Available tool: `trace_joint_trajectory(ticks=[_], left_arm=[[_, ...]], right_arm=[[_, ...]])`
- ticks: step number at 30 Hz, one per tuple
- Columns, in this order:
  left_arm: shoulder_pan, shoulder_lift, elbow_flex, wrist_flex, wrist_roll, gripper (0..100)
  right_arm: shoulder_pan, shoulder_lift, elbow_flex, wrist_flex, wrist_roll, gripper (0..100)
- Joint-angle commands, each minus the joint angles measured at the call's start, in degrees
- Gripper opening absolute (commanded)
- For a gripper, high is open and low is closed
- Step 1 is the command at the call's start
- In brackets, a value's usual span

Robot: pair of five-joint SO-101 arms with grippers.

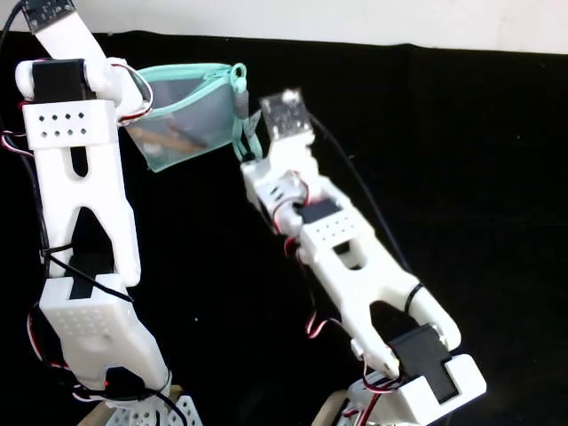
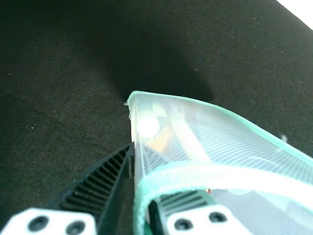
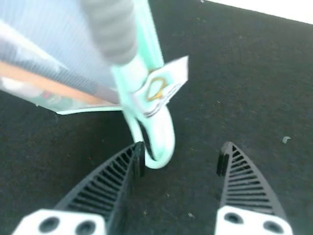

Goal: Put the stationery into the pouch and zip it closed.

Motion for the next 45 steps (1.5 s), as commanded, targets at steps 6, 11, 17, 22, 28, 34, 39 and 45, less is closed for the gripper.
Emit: trace_joint_trajectory(ticks=[6,11,17,22,28,34,39,45], left_arm=[[-0.9,1.0,0.1,-1.0,-0.4,1],[-0.9,1.0,0.1,-1.7,-0.4,1],[-0.9,1.0,0.1,-1.7,-0.4,1],[-0.9,1.0,0.1,-1.7,-0.4,1],[-0.9,1.0,0.1,-1.7,-0.4,1],[-0.9,1.0,0.1,-1.7,-0.4,1],[-0.9,1.0,0.1,-1.7,-0.4,1],[-0.9,1.0,0.1,-1.7,-0.4,1]], right_arm=[[-2.9,-0.3,7.7,-20.3,-0.5,24.5],[-2.5,-0.1,8.1,-24.4,-0.5,24.2],[-2.5,0.0,8.1,-24.4,-0.5,24.2],[-0.7,2.3,7.6,-24.4,-0.6,24.2],[-0.2,6.5,7.4,-29.5,-0.6,24.2],[0.0,10.0,7.4,-39.4,-0.4,24.2],[0.7,12.1,7.4,-41.1,3.8,24.2],[2.9,14.6,4.4,-45.1,4.3,24.2]])
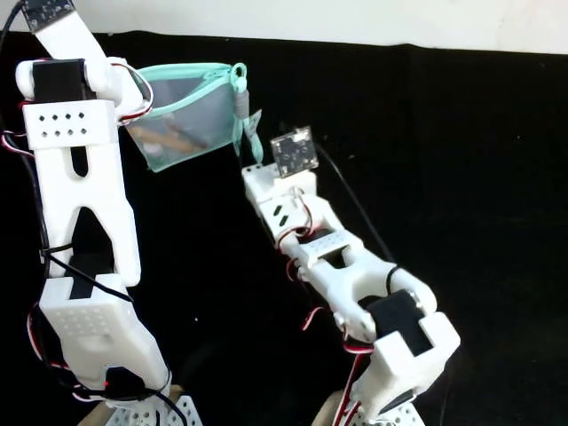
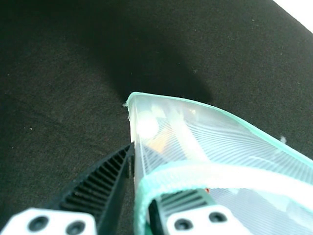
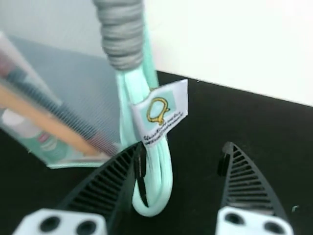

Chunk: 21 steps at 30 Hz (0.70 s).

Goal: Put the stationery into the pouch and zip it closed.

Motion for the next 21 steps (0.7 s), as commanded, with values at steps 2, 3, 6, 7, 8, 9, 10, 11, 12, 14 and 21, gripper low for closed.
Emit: trace_joint_trajectory(ticks=[2,3,6,7,8,9,10,11,12,14,21], left_arm=[[-0.9,1.0,0.1,-1.2,-0.5,1],[-0.9,1.0,0.1,-1.2,-0.5,1],[-0.9,1.0,0.1,-1.2,-0.5,1],[-0.9,1.0,0.1,-1.2,-0.5,1],[-0.9,1.0,0.1,-1.2,-0.5,1],[-0.9,1.0,0.1,-1.2,-0.5,1],[-0.9,1.0,0.1,-1.2,-0.5,1],[-0.9,1.0,0.1,-1.2,-0.5,1],[-0.9,1.0,0.1,-1.1,-0.5,1],[-0.9,1.0,0.1,-1.1,-0.5,1],[-0.9,1.0,0.1,-1.1,-0.5,1]], right_arm=[[2.2,2.1,-6.0,-1.6,0.9,24.2],[2.5,3.0,-7.3,-1.6,0.9,24.2],[3.0,6.0,-11.0,-1.5,0.9,24.2],[3.0,7.1,-12.3,-1.5,0.9,24.2],[3.0,8.1,-13.6,-1.5,0.9,24.2],[2.8,9.2,-14.8,-1.5,0.9,24.2],[2.6,10.3,-16.2,-1.5,0.9,24.2],[2.5,11.4,-17.4,-1.5,0.9,24.2],[2.5,12.5,-18.4,-1.5,0.9,24.2],[3.0,14.3,-20.1,-1.5,0.9,24.2],[5.0,15.3,-23.9,-1.8,0.9,24.2]])
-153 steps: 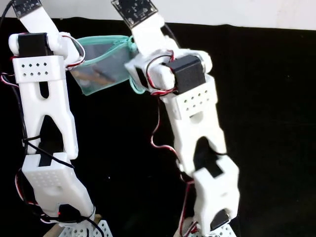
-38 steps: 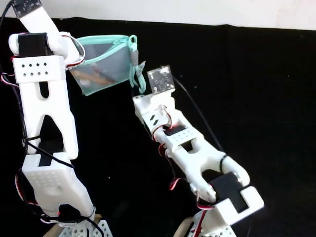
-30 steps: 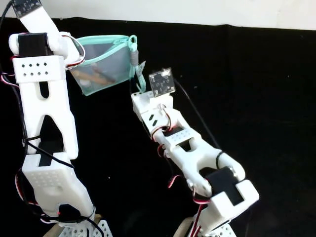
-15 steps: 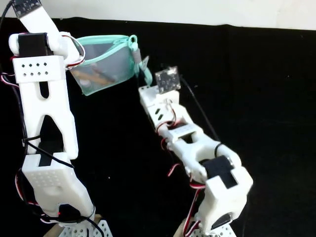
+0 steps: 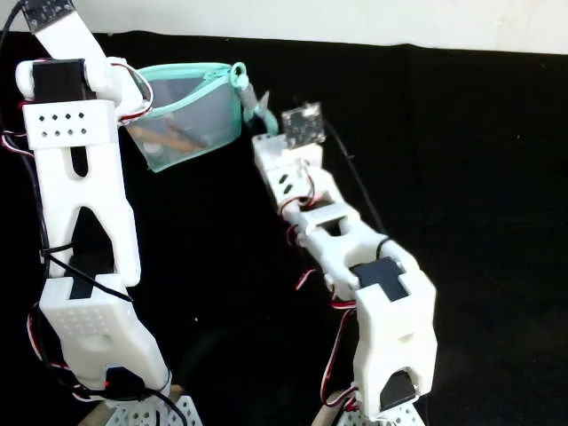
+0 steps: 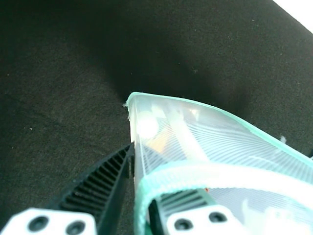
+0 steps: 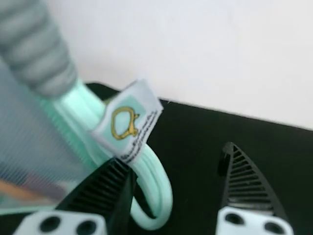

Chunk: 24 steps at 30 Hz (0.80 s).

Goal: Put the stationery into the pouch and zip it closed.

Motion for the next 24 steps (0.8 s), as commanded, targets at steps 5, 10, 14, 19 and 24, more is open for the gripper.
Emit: trace_joint_trajectory(ticks=[5,10,14,19,24], left_arm=[[-0.9,1.0,0.1,-1.1,-0.5,1],[-0.9,1.0,0.1,-1.1,-0.5,1],[-0.9,1.0,0.1,-1.1,-0.5,1],[-0.9,1.0,0.1,-1.1,-0.5,1],[-0.9,1.0,0.1,-1.2,-0.5,1]], right_arm=[[-1.9,-0.3,-5.6,-1.4,1.0,24.1],[-2.5,-0.3,-5.4,-1.5,7.5,9.4],[-2.3,-0.3,-5.2,-1.5,10.8,3.2],[-0.8,-0.6,-5.1,-1.5,10.9,0.5],[3.2,-0.7,-4.3,-1.2,10.9,0.5]])
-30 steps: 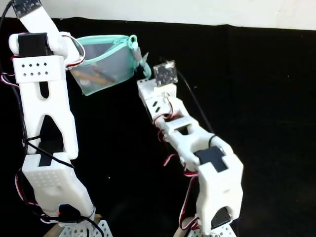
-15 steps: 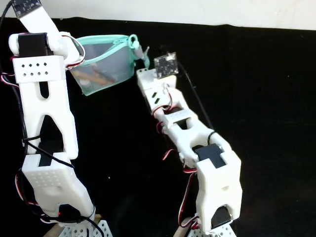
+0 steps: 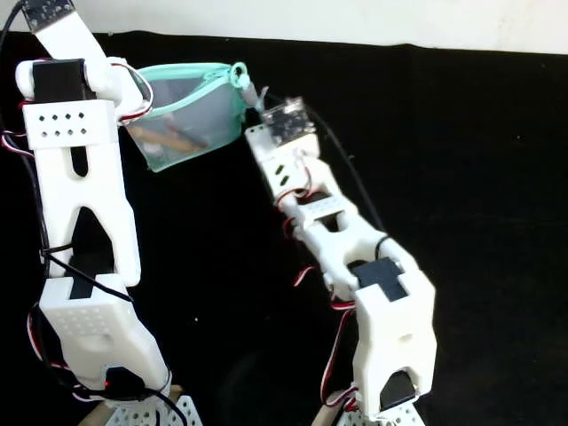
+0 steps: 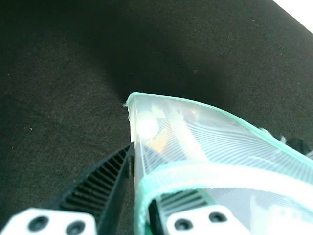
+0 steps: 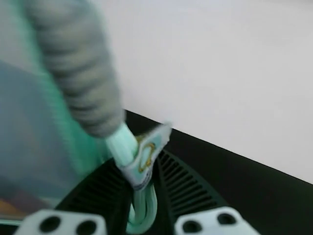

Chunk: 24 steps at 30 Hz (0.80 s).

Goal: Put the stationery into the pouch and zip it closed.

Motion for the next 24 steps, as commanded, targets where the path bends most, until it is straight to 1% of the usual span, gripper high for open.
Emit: trace_joint_trajectory(ticks=[1,6,14,15,20,24], left_arm=[[-0.9,1.0,0.1,-1.2,-0.5,1],[-0.9,1.0,0.1,-1.2,-0.5,1],[-0.9,1.0,0.1,-1.2,-0.5,1],[-0.9,1.0,0.1,-1.2,-0.5,1],[-0.9,1.0,0.1,-1.2,-0.5,1],[-0.9,1.0,0.1,-1.2,-0.5,1]], right_arm=[[3.2,-0.9,-0.3,-0.8,0.6,0.5],[4.8,-5.6,9.8,-0.8,0.7,0.5],[6.7,-21.8,30.8,-0.8,0.8,0.5],[6.8,-23.9,33.4,-0.8,1.3,0.5],[6.5,-35.4,42.9,-0.8,9.9,0.5],[6.9,-44.4,45.6,-0.8,11.5,0.5]])
